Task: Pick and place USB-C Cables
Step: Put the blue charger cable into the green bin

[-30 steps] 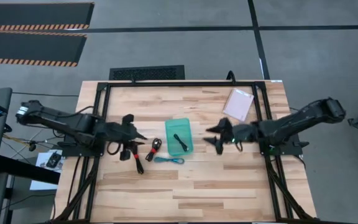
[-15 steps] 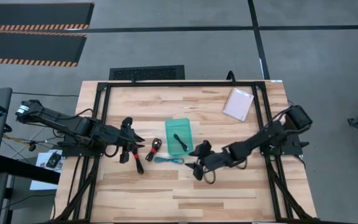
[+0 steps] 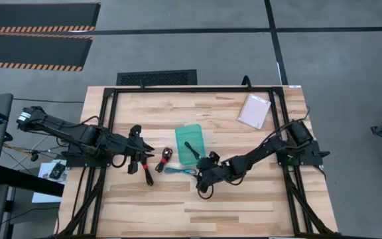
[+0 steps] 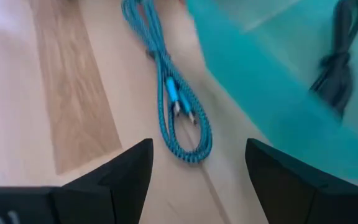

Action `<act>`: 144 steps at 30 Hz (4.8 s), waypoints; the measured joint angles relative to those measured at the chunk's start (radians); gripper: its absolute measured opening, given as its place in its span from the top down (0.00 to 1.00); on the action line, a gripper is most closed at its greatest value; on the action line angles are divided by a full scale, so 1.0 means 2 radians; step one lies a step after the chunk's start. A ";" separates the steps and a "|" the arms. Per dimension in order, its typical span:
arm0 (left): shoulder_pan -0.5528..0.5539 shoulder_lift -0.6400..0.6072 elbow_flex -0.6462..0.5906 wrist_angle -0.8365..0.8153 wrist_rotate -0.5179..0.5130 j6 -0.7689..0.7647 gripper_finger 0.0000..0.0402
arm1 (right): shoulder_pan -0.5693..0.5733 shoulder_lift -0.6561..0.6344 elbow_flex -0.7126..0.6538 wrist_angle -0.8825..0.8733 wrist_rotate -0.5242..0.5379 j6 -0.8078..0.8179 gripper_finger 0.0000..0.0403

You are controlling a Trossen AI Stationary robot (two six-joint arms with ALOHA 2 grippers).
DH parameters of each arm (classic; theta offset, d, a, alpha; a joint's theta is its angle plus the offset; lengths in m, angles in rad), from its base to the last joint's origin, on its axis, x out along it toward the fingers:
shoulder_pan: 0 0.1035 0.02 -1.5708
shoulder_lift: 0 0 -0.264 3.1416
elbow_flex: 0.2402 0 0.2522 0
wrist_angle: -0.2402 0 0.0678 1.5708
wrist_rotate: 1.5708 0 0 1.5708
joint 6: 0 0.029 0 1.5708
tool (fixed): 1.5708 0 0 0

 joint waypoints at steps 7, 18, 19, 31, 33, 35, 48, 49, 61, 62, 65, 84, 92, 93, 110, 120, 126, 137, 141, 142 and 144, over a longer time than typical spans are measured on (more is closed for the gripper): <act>0.000 0.000 0.000 0.000 -0.010 0.004 0.75 | 0.001 0.039 0.029 0.001 -0.004 -0.016 0.30; 0.000 0.000 0.000 -0.003 -0.011 0.002 0.75 | -0.001 0.046 0.034 -0.001 0.006 0.001 0.48; 0.000 0.000 0.000 -0.003 -0.012 0.004 0.75 | -0.001 0.046 0.034 -0.003 0.007 0.006 0.53; 0.000 0.000 0.000 -0.004 -0.027 -0.012 0.75 | 0.006 0.047 0.033 0.017 0.008 0.055 0.95; -0.002 0.000 0.000 -0.007 -0.027 -0.013 0.75 | 0.010 0.045 0.033 0.028 0.002 0.056 0.96; -0.002 0.000 0.000 -0.007 -0.028 -0.012 0.75 | 0.012 0.040 0.032 0.037 -0.016 0.054 0.97; -0.002 0.000 0.000 -0.006 -0.037 -0.021 0.75 | 0.018 -0.056 0.033 0.039 0.085 -0.038 0.97; -0.002 0.000 0.000 -0.006 -0.037 -0.021 0.75 | 0.016 -0.061 0.033 0.039 0.092 -0.045 0.97; -0.002 0.000 0.000 -0.003 -0.066 -0.026 0.75 | -0.003 -0.083 0.017 0.150 0.191 -0.124 0.96; -0.002 0.000 0.000 -0.001 -0.072 -0.025 0.75 | -0.009 -0.082 0.010 0.185 0.189 -0.138 0.97; -0.002 0.000 0.000 -0.001 -0.090 -0.024 0.75 | -0.029 -0.082 -0.018 0.321 0.162 -0.185 0.97; -0.002 0.002 0.001 0.105 -0.151 0.020 0.75 | -0.133 -0.022 -0.027 0.740 -0.093 -0.299 0.96; -0.002 0.003 0.000 0.192 -0.153 0.045 0.75 | -0.133 -0.019 -0.017 0.740 -0.094 -0.323 0.96; -0.002 0.003 0.000 0.206 -0.152 0.053 0.75 | -0.131 -0.022 -0.017 0.741 -0.092 -0.331 0.96; 0.023 0.003 -0.147 0.682 -0.114 0.197 0.75 | -0.121 -0.030 -0.019 0.742 -0.088 -0.342 0.95; 0.062 0.016 -0.174 0.717 -0.062 0.166 0.53 | -0.125 -0.030 -0.019 0.742 -0.092 -0.323 0.96; 0.091 0.035 -0.152 0.714 -0.034 0.151 0.36 | -0.134 -0.030 -0.019 0.742 -0.091 -0.319 0.95; 0.126 0.047 -0.136 0.707 -0.012 0.139 0.32 | -0.137 -0.030 -0.019 0.740 -0.091 -0.310 0.95; 0.149 0.047 -0.136 0.707 0.014 0.115 0.32 | -0.142 -0.030 -0.019 0.739 -0.092 -0.311 0.95; 0.154 0.047 -0.136 0.707 0.020 0.107 0.32 | -0.142 -0.030 -0.019 0.739 -0.092 -0.310 0.95; 0.162 0.047 -0.136 0.705 0.030 0.094 0.32 | -0.142 -0.030 -0.019 0.739 -0.092 -0.310 0.94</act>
